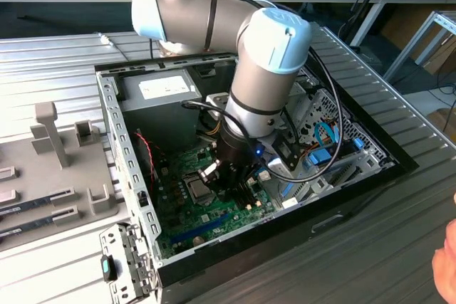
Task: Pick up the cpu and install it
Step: 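Install the first cpu locking lever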
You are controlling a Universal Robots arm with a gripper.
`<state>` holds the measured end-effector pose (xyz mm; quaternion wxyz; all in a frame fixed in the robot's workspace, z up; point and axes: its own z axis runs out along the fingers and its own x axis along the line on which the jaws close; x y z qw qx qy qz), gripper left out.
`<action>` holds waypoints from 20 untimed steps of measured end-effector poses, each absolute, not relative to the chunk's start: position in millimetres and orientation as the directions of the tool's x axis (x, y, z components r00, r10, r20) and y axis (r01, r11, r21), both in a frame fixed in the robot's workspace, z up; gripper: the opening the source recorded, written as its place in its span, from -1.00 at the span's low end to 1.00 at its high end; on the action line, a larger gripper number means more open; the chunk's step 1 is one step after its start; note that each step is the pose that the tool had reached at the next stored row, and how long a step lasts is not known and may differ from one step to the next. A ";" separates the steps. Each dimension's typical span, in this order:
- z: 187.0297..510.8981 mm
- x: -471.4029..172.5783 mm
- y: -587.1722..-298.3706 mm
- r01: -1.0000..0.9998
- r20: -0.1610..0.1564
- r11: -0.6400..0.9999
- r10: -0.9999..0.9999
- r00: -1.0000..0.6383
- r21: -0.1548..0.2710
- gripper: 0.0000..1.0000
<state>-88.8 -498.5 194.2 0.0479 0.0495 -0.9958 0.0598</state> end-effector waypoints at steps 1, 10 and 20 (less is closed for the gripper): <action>195.9 -88.8 -498.4 -0.104 0.101 0.988 -0.093 -0.991 -0.112 -0.80; 207.7 -81.4 -498.4 -0.105 0.098 0.992 -0.097 -0.990 -0.075 -0.80; 226.5 -73.9 -497.5 -0.104 0.096 0.993 -0.099 -0.990 -0.050 -0.80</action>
